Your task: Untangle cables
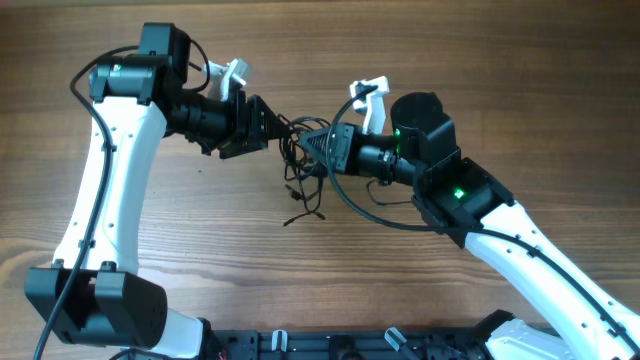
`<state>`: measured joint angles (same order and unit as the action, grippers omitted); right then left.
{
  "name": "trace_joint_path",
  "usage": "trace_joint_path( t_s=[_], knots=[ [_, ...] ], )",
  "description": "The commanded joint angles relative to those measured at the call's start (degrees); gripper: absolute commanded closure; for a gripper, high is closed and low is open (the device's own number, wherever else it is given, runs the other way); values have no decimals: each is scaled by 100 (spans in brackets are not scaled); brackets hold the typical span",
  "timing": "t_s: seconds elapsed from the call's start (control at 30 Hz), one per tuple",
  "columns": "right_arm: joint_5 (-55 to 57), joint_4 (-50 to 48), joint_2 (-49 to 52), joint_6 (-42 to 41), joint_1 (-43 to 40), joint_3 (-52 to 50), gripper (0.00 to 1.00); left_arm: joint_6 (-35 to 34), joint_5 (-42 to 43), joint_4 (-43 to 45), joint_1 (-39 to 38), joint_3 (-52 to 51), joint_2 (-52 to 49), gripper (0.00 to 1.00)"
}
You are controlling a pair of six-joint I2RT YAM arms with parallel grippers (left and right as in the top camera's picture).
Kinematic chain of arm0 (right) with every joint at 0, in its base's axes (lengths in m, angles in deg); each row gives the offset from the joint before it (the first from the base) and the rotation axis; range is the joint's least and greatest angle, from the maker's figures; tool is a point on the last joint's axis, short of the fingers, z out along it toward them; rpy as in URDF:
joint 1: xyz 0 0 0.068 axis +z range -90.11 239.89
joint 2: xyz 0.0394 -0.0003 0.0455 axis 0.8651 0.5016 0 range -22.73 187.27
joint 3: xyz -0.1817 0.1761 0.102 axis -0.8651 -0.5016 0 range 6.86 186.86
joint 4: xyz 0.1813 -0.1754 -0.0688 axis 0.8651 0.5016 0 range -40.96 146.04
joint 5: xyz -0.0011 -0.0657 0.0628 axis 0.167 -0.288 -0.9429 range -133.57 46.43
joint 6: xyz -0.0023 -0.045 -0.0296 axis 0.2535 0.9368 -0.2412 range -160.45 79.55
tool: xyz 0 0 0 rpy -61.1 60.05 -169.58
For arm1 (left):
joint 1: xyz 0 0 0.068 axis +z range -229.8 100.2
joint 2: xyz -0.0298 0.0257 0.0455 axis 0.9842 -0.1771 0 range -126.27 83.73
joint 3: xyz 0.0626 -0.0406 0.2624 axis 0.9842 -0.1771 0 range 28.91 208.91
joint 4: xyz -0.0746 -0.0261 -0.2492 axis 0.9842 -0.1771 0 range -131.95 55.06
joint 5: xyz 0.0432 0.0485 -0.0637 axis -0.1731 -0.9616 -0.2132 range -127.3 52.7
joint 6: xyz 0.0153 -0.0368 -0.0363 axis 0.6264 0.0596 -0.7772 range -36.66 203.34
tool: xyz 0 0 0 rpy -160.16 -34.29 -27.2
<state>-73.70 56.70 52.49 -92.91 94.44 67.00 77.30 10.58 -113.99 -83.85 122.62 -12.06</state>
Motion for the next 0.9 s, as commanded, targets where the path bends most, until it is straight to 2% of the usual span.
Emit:
trace_joint_path(
  t_s=[0.0, 0.23, 0.33, 0.5, 0.7, 0.87],
  knots=[
    [-343, -31, 44, 448, -13, 92, 96, -807, 28, 179, 48, 4, 11, 43],
    [-341, -59, 44, 601, -11, 92, 96, -1554, 37, 155, 284, 4, 11, 49],
    [-343, -59, 44, 660, -7, 92, 96, -1814, 149, 142, 240, 4, 11, 59],
    [-476, -66, 44, 745, 11, 92, 96, -1847, 389, 129, 240, 4, 11, 60],
    [-616, -103, 44, 756, 42, 92, 96, -1847, 632, 125, 240, 4, 11, 75],
    [-623, -125, 44, 748, 42, 92, 96, -1845, 632, 85, 229, 4, 11, 79]
  ],
)
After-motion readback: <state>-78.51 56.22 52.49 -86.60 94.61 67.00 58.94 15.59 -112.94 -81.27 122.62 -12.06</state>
